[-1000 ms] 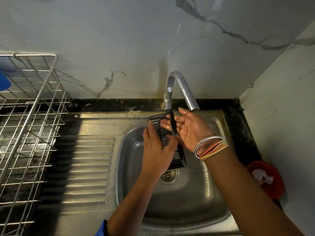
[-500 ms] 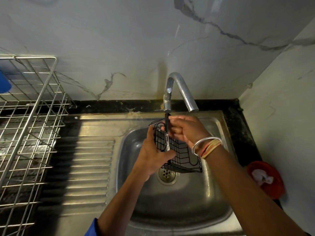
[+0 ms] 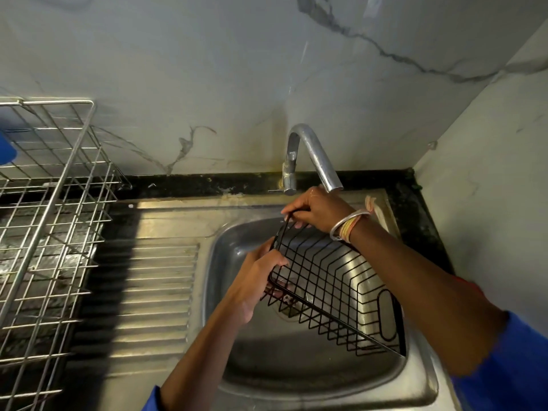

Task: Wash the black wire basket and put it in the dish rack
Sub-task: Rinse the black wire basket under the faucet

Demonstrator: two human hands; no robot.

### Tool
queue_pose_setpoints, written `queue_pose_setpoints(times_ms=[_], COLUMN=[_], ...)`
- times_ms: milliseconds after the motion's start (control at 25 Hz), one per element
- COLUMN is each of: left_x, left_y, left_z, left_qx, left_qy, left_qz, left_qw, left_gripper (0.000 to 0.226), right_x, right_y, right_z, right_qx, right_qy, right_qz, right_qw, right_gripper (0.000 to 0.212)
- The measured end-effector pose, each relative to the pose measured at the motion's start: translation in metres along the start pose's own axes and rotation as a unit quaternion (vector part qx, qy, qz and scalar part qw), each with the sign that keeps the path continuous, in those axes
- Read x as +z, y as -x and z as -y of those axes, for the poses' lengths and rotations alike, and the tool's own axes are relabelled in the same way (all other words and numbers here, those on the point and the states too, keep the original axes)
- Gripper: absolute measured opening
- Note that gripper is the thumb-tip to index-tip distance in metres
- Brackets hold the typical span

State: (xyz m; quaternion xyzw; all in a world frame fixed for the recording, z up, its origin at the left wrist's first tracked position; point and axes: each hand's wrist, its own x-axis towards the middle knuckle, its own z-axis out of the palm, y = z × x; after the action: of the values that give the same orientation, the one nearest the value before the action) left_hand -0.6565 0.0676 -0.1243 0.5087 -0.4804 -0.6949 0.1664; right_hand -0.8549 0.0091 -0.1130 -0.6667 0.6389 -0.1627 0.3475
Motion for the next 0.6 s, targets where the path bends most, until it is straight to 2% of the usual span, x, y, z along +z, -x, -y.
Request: queue_pose_setpoints(times_ms=[80, 200, 280, 360, 400, 480, 600], left_x=[-0.006, -0.018, -0.022, -0.021, -0.018, -0.009, 0.005], left_y=[0.001, 0.004, 0.005, 0.006, 0.005, 0.004, 0.006], left_z=[0.003, 0.0, -0.005, -0.01, -0.013, -0.021, -0.027], left_qx=[-0.001, -0.005, -0.008, -0.008, -0.008, -0.006, -0.018], left_qy=[-0.005, 0.015, 0.016, 0.008, 0.005, -0.007, -0.001], left_qz=[-0.009, -0.048, -0.056, -0.046, -0.038, -0.017, -0.01], left_qw=[1.0, 0.999, 0.998, 0.999, 0.999, 1.0, 1.0], left_gripper=[0.051, 0.043, 0.031, 0.022, 0.022, 0.027, 0.024], right_x=[-0.002, -0.007, -0.011, -0.014, -0.013, -0.013, -0.016], right_y=[0.007, 0.024, 0.032, 0.026, 0.019, 0.008, 0.001], right_z=[-0.006, -0.029, -0.034, -0.029, -0.025, -0.013, -0.006], right_qx=[0.005, 0.039, 0.053, 0.024, 0.008, 0.021, 0.067], right_qy=[-0.006, 0.01, 0.064, 0.144, 0.15, 0.084, -0.091], right_qz=[0.006, 0.035, 0.057, 0.068, 0.058, 0.012, -0.049], right_qw=[1.0, 0.999, 0.995, 0.987, 0.987, 0.996, 0.992], right_gripper=[0.017, 0.016, 0.015, 0.014, 0.014, 0.011, 0.008])
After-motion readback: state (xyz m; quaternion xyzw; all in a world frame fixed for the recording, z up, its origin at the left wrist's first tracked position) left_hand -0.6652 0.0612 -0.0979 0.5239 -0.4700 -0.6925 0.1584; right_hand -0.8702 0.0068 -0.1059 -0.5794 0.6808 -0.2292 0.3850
